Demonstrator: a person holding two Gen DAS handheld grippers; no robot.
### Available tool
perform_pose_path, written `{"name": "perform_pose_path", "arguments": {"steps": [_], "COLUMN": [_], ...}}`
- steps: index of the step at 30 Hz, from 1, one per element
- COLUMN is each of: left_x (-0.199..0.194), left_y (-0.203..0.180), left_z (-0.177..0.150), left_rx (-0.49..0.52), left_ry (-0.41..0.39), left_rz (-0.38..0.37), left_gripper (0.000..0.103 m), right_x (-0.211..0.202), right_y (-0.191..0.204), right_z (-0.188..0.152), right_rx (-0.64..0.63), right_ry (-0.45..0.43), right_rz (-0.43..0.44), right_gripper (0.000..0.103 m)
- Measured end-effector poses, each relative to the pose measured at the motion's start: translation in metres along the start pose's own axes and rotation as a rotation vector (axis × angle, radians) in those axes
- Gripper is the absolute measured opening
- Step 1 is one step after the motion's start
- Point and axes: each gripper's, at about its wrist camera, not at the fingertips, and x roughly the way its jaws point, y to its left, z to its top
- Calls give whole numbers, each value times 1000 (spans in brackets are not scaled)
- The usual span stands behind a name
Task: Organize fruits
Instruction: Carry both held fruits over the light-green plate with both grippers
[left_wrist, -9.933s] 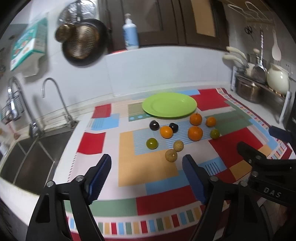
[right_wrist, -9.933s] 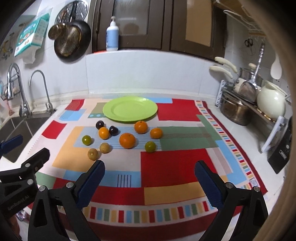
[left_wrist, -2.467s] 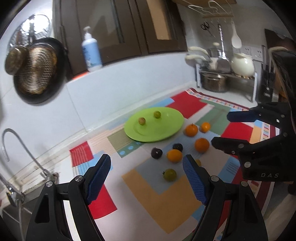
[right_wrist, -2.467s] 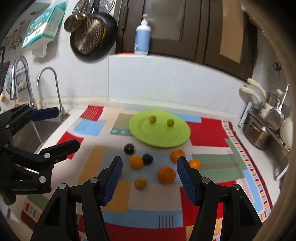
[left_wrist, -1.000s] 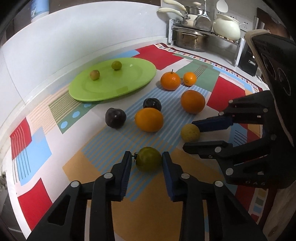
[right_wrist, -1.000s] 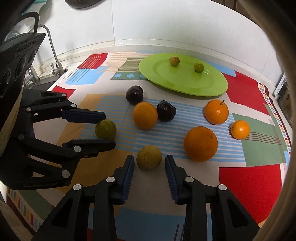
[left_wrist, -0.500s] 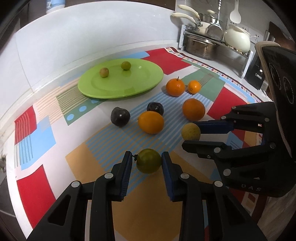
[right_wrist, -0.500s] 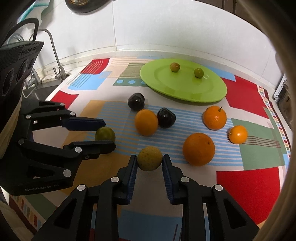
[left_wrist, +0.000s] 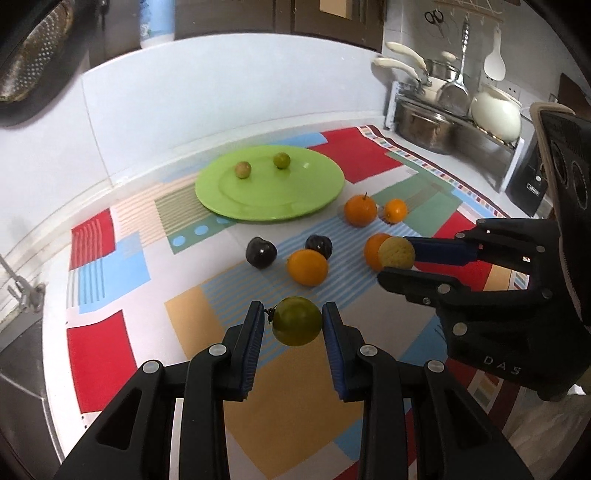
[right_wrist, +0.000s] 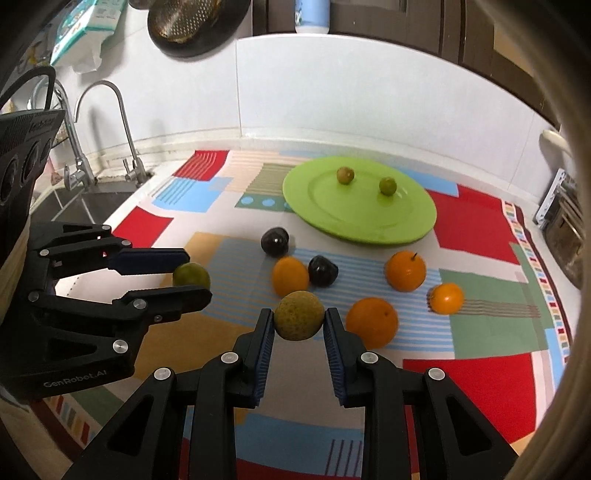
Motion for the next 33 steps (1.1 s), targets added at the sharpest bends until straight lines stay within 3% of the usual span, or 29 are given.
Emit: {"name": "perform_pose_path", "arguments": {"steps": [21,33], "left_x": [-28,-5], "left_y": [-22,-13], "left_z": [67,125], "left_rx": [-65,-81], "left_ry": [-152,-152], "left_rz": [99,115], "left_gripper": [32,32], "right_x": [-38,-28], "right_y": [-51,-82], "right_z": [46,92], "right_rx": [-6,-11], "right_ry": [-98,-132], "right_rz": [-31,-14], "right_gripper": [29,29]}}
